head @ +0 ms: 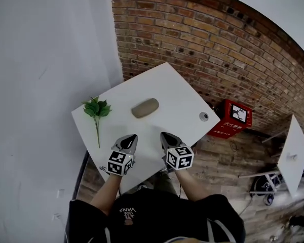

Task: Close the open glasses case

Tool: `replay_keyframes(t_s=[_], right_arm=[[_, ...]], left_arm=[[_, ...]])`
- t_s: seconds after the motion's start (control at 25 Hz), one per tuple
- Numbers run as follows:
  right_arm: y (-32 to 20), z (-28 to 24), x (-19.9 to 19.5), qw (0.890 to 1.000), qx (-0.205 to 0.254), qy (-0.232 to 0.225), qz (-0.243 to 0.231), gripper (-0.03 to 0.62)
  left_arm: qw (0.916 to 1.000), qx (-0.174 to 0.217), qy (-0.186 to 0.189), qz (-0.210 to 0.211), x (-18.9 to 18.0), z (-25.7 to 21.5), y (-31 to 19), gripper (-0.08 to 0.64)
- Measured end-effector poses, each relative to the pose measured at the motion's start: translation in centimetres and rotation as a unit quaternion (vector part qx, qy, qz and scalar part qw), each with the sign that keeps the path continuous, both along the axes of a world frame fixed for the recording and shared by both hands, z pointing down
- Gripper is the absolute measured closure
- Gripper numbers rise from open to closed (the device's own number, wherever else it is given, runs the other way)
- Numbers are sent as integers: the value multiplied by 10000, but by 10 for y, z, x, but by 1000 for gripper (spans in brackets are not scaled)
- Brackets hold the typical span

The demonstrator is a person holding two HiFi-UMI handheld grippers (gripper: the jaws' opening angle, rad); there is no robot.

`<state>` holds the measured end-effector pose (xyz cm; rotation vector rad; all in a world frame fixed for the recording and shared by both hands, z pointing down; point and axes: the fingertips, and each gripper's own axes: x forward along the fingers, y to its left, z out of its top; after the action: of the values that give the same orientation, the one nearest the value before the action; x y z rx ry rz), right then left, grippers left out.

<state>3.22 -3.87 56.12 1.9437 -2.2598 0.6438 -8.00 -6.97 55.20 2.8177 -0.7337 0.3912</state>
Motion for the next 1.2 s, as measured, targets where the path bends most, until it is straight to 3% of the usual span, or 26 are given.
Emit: replay_keyframes(t_s=[0.64,1.2], right_arm=[[69,-18,-21,9996,87,175,225,594],[88,-26,-29,9990,172,319,274,594]], left_arm=[[9987,112,74,484,-27,-17,65,551],[9989,98,207,419,-48,-13,82,551]])
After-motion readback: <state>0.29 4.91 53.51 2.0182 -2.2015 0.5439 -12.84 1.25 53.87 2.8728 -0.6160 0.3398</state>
